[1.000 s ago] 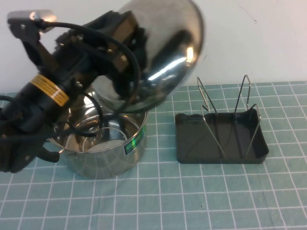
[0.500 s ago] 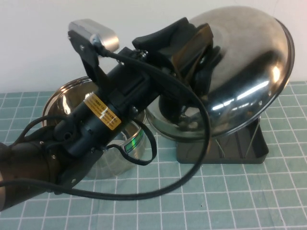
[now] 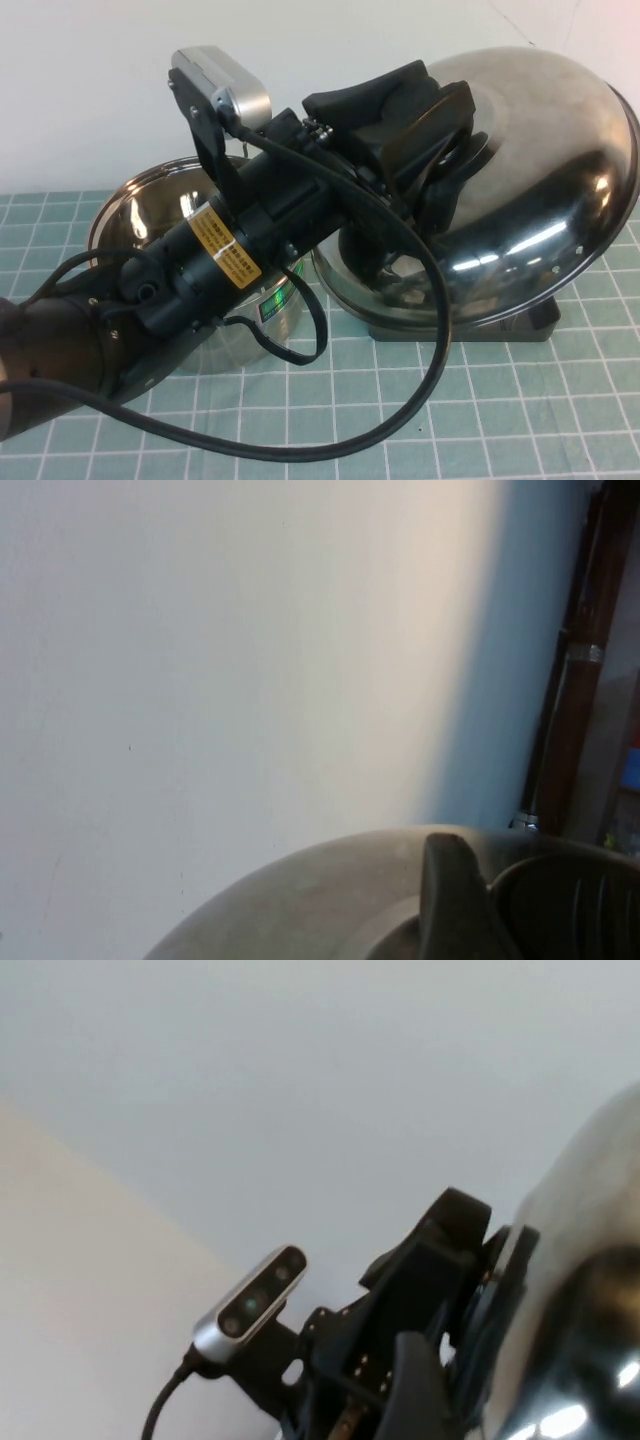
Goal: Put pot lid on rack
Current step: Hand over the pot lid
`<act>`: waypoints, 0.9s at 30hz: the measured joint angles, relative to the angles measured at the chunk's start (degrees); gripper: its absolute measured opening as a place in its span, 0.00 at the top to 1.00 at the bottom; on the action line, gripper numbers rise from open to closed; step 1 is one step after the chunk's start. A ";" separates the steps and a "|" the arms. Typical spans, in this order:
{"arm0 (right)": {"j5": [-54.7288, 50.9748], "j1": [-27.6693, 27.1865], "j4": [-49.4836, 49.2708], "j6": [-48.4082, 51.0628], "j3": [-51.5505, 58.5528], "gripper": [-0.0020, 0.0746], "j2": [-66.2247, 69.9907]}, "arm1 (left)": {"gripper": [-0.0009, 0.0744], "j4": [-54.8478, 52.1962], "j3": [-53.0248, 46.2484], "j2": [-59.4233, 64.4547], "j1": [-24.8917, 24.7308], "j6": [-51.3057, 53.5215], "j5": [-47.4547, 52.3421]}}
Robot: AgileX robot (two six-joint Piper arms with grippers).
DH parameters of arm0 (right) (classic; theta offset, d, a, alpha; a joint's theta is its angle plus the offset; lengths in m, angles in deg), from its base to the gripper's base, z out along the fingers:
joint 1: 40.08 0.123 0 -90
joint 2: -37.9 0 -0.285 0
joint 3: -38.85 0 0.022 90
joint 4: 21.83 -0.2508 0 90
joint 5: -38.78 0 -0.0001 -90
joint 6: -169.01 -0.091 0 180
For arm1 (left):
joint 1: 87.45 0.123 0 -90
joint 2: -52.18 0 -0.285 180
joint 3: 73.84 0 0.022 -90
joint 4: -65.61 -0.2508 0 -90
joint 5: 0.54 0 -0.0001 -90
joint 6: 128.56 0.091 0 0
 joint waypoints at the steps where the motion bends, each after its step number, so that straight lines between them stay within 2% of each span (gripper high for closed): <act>1: -0.04 0.00 0.00 0.00 -0.54 0.35 0.83 | 0.57 -0.15 0.00 0.00 0.00 -0.09 0.00; 6: -0.56 0.00 -0.03 0.23 -0.80 0.35 5.50 | 0.57 -0.15 0.00 0.00 0.00 -0.69 0.00; 12: -5.87 0.00 -0.03 0.52 -0.94 0.36 9.86 | 0.57 -0.24 0.00 0.00 0.00 -0.78 0.00; 15: -8.67 0.00 -0.03 2.41 -1.74 0.45 11.71 | 0.57 -0.28 0.00 0.00 0.00 -0.78 0.00; 19: -11.19 0.00 -0.29 3.20 -3.78 0.72 12.98 | 0.57 -0.38 0.00 0.00 0.00 -0.78 0.00; 21: -12.35 0.00 -0.88 3.20 -4.93 0.81 13.21 | 0.57 -0.12 0.00 0.00 0.00 -0.90 0.15; 27: -13.60 0.00 -0.89 4.74 -6.26 0.81 13.66 | 0.57 0.40 0.00 0.00 0.00 -1.65 -0.69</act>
